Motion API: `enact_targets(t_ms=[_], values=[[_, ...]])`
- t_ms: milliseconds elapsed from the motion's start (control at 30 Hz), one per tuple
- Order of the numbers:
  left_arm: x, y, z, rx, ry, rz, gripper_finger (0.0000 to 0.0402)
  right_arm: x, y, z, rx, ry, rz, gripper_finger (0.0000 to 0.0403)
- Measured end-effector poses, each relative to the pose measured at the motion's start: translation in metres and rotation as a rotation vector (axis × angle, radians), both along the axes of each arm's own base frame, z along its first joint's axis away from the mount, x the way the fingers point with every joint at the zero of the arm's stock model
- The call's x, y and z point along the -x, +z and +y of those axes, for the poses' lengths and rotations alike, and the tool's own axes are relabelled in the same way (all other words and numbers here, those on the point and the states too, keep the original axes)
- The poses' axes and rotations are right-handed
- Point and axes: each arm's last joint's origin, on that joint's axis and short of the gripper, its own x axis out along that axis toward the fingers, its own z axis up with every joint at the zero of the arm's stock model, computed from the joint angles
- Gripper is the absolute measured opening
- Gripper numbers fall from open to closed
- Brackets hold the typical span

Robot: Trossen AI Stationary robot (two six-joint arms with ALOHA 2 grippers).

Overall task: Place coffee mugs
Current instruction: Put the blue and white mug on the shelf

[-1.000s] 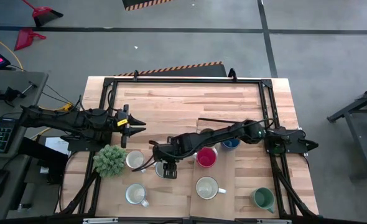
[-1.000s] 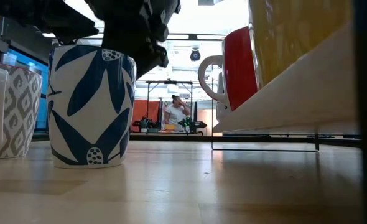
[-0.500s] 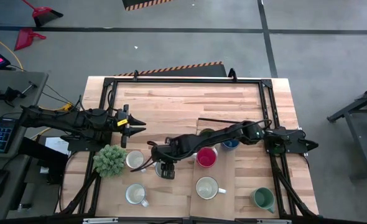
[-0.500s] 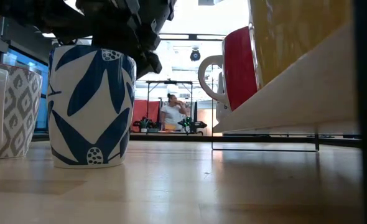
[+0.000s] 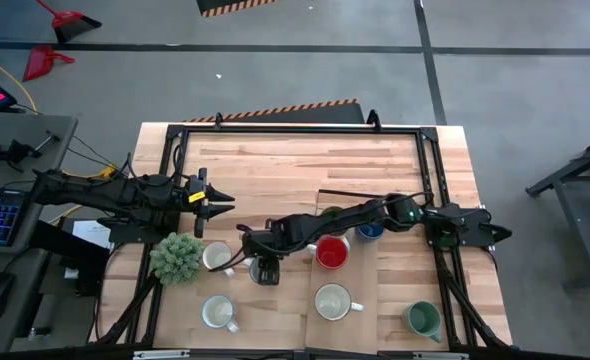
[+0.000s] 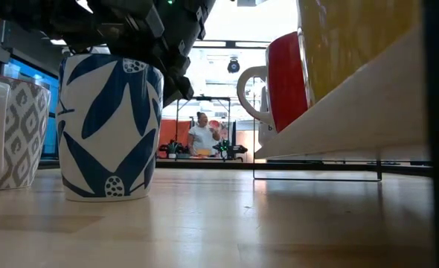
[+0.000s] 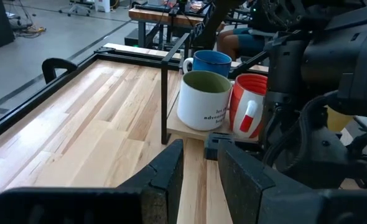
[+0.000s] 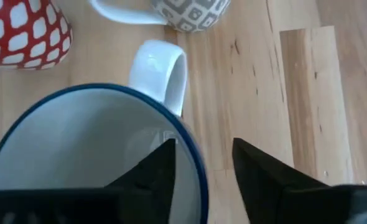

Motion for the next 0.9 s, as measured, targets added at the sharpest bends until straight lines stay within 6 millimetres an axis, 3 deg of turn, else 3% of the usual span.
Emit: enact_targets(t_ms=[233,500,667,900], values=[[0.0,0.0,0.0,0.0,0.0,0.0,0.0087,0.0,0.0,0.001,-0.005,-0.007,0.002,0.002],[0.0,0.0,0.0,0.0,0.0,0.0,0.0087,-0.001,0.007,0.002,-0.06,0.006,-0.005,0.0004],[0.0,0.0,0.0,-0.001,0.0,0.0,0.0087,0.001,0.036,0.007,-0.078,0.024,-0.063,0.0002],[0.0,0.0,0.0,-0.001,0.0,0.001,0.0087,0.034,0.091,0.004,-0.019,-0.008,-0.061,0.0001]])
